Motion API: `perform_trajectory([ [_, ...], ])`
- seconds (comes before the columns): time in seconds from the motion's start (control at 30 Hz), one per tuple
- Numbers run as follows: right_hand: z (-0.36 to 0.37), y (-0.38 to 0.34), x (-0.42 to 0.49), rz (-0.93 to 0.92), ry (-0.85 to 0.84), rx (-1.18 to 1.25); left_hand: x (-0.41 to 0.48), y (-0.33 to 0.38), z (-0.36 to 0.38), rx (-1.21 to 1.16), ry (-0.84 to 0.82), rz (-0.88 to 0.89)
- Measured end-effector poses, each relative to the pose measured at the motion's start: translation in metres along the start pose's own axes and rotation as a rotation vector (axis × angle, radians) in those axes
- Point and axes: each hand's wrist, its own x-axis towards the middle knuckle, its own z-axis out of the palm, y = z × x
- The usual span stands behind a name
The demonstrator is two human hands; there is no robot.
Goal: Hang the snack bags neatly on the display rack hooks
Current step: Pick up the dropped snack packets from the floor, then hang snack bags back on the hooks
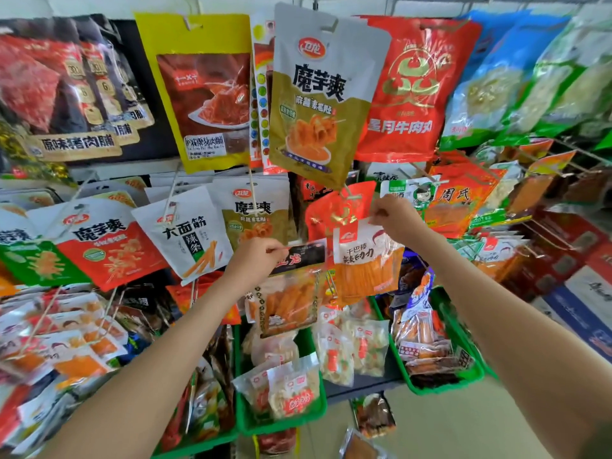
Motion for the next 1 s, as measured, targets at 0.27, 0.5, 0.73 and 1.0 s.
perform_trajectory([
  [0.27,0.004,0.010,-0.006,0.015,-0.014,0.129,0.007,0.000,0.004,0.014,-0.031,-0.012],
  [0.5,0.021,-0.006,0.039,-0.016,-0.037,0.119,0.009,0.005,-0.013,-0.015,0.058,0.011],
  [0.73,0.032,-0.011,0.055,-0.010,0.058,0.103,0.008,-0.002,-0.023,-0.061,0.074,0.012],
  [1.0,0.024,-0.009,0.027,-0.080,0.166,0.094,0.007,-0.002,-0.020,-0.017,0.055,0.082],
])
